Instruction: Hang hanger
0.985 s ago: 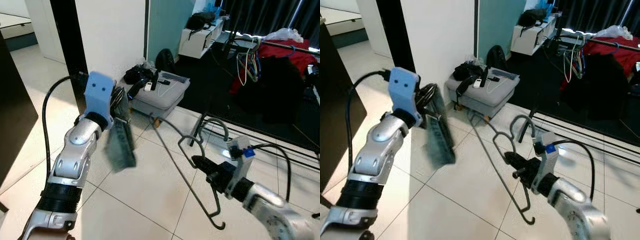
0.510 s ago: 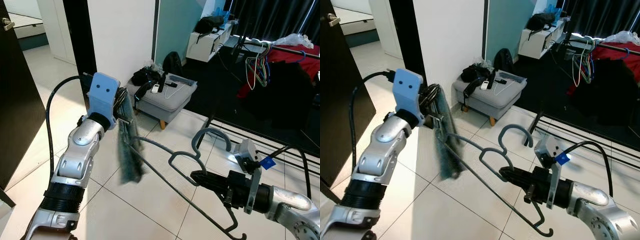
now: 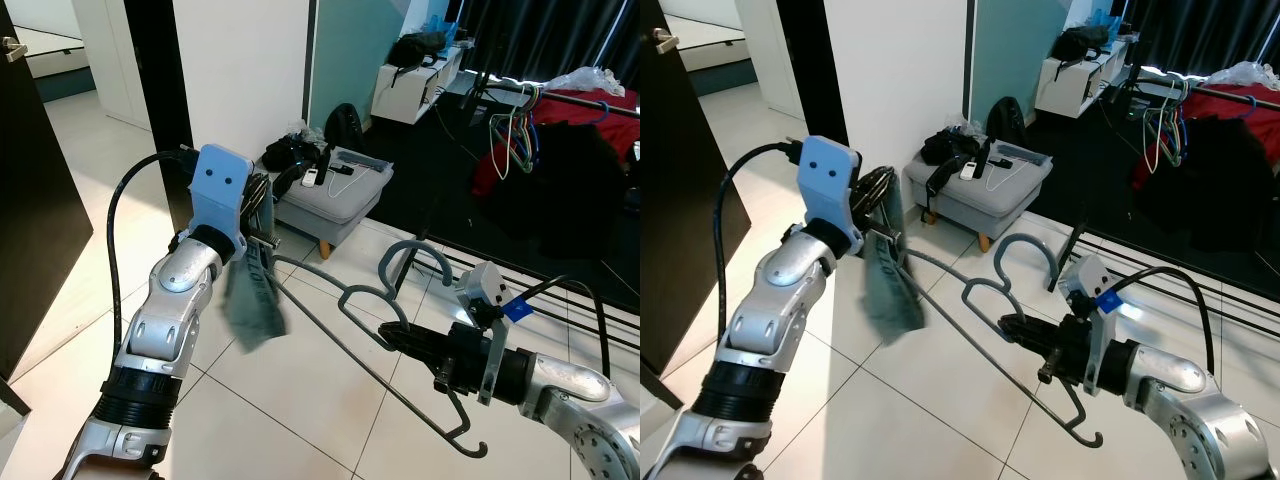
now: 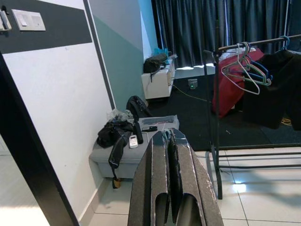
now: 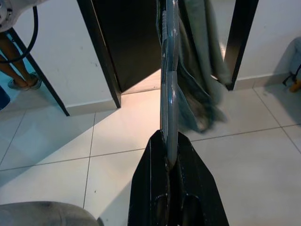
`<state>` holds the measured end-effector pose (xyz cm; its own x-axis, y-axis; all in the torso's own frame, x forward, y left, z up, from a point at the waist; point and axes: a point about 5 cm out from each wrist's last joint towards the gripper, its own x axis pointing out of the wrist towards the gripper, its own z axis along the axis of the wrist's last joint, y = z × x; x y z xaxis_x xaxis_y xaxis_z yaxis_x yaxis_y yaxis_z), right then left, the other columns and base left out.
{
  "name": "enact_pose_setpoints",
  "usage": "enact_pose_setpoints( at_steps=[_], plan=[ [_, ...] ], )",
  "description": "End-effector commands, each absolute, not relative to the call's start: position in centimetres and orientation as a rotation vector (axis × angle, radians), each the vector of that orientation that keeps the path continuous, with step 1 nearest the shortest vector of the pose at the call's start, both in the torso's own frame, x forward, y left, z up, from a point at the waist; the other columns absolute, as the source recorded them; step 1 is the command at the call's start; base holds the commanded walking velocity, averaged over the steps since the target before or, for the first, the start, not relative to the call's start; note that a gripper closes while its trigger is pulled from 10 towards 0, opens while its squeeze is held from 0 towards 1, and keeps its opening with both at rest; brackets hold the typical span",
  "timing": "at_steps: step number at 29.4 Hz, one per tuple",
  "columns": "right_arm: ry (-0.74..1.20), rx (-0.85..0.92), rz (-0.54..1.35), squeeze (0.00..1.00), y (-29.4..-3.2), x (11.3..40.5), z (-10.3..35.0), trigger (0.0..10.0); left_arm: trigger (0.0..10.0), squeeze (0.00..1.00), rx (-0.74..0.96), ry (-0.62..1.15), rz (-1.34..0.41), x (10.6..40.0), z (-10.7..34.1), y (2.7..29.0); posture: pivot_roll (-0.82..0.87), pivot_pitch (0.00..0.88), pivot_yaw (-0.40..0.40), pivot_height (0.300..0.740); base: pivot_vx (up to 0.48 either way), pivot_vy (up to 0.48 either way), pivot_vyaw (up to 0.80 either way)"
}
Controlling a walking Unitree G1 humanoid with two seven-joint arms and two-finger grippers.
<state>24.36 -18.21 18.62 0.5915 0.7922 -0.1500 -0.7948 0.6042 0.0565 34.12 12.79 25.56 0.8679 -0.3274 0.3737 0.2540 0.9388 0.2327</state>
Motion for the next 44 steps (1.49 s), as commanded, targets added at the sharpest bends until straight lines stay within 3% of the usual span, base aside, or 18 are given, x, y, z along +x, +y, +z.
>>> enact_pose_setpoints(
  at_steps=[1,8,11,22,24,28,38,41,44],
  plan=[
    [0.151,-0.006,0.916,0.00,-18.5,24.4,18.9,10.0,10.0,0.00,0.172,-0.434,-0.316,34.0,26.0,12.5,-0.02,0.036,-0.041,0.740,0.000,0.000,0.00],
    [0.175,-0.049,0.885,0.00,-18.7,24.7,18.5,10.0,10.0,0.00,0.162,-0.441,-0.326,33.9,26.2,12.0,-0.02,0.037,-0.041,0.740,0.000,0.000,0.00],
    [0.162,-0.084,0.638,0.00,-20.3,27.2,18.7,10.0,10.0,0.00,0.146,-0.450,-0.337,33.6,26.5,11.5,-0.02,0.039,-0.042,0.740,0.000,0.000,0.00],
    [0.135,-0.014,0.220,0.00,-24.8,30.0,19.2,10.0,10.0,0.00,0.139,-0.447,-0.301,33.6,26.8,12.6,-0.01,0.040,-0.046,0.740,0.000,0.000,0.00],
    [0.135,-0.014,0.220,0.00,-24.8,30.0,19.2,10.0,10.0,0.00,0.139,-0.447,-0.301,33.6,26.8,12.6,-0.01,0.040,-0.046,0.740,0.000,0.000,0.00],
    [-0.009,0.236,0.233,0.00,-24.6,30.5,21.3,10.0,10.0,0.00,0.125,-0.432,-0.334,33.4,26.3,11.5,-0.01,0.040,-0.045,0.740,0.000,0.000,0.00],
    [-0.095,0.666,0.233,0.00,-23.4,32.1,22.8,10.0,10.0,0.00,0.083,-0.407,-0.449,32.3,25.2,7.8,-0.01,0.038,-0.046,0.740,0.000,0.000,0.00],
    [0.009,0.542,0.413,0.00,-20.7,31.8,22.4,10.0,10.0,0.00,0.101,-0.400,-0.489,31.9,24.7,6.6,-0.01,0.039,-0.046,0.740,0.000,0.000,0.00],
    [0.049,0.444,0.488,0.00,-19.9,31.3,22.1,10.0,10.0,0.00,0.113,-0.399,-0.493,31.9,24.6,6.5,-0.01,0.038,-0.047,0.740,0.000,0.000,0.00]
  ],
)
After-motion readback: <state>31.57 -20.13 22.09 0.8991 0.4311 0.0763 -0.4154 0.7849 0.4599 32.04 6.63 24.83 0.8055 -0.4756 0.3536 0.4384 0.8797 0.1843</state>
